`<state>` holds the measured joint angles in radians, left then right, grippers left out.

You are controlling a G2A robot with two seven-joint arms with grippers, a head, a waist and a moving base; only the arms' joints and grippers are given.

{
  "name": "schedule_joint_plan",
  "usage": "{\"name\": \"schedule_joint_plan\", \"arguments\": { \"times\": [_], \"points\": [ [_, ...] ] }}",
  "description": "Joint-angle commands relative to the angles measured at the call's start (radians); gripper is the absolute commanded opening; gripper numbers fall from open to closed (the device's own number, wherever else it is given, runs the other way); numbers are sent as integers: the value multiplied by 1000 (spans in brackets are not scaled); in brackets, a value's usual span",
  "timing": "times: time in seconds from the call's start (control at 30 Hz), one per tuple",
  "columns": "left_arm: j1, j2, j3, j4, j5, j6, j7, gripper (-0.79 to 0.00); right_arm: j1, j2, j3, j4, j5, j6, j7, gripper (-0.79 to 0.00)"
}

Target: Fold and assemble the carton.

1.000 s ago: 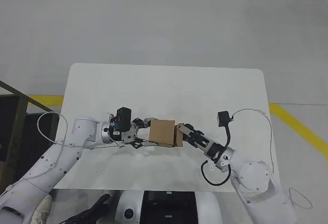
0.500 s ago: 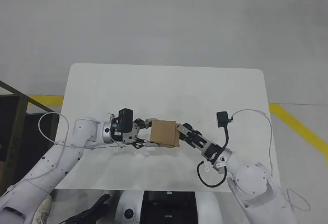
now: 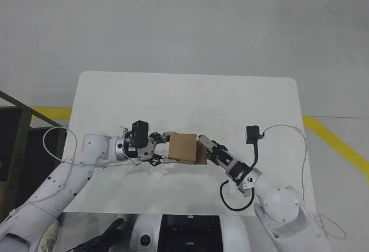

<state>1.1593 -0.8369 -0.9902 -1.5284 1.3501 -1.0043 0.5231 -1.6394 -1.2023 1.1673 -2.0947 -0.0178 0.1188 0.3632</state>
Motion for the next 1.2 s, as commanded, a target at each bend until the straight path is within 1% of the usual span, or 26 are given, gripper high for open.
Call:
{"name": "schedule_joint_plan", "arguments": {
  "times": [0.0,0.3,0.37,0.43,0.47,0.53,0.57,0.6,0.67,0.73,0.8,0.93,1.17],
  "points": [
    [0,-1,-3,2,-1,2,-2,-554,-9,1,2,-7,6,-6,0,0],
    [6,-7,-12,2,-10,3,-4,-560,-17,1,5,-22,16,-20,-15,0],
    [9,-8,-17,6,-22,2,4,-563,-23,1,8,-18,35,-24,-15,0],
    [11,-10,-23,11,-36,2,10,-573,-33,0,9,-9,89,-36,2,0],
    [12,-10,-26,12,-43,2,14,-576,-35,0,16,0,122,-45,13,-25],
    [14,-11,-32,16,-53,1,16,-594,-42,1,29,17,165,-61,28,-163],
    [14,-11,-35,17,-57,-1,15,-597,-45,1,29,23,213,-75,52,-231],
    [14,-12,-37,17,-58,-3,13,-603,-44,1,35,34,253,-91,74,-289],
    [16,-13,-40,17,-63,-6,9,-606,-42,2,49,48,284,-114,103,-403],
    [17,-14,-42,15,-66,-8,7,-613,-40,4,55,59,309,-132,129,-437],
    [19,-15,-42,13,-70,-8,6,-613,-37,4,58,68,326,-139,145,-489],
    [24,-16,-41,11,-85,-8,7,-619,-19,6,62,94,357,-143,181,-536],
    [27,-12,-42,5,-102,-8,-2,-631,18,9,68,135,363,-140,235,-573]
  ]
}}
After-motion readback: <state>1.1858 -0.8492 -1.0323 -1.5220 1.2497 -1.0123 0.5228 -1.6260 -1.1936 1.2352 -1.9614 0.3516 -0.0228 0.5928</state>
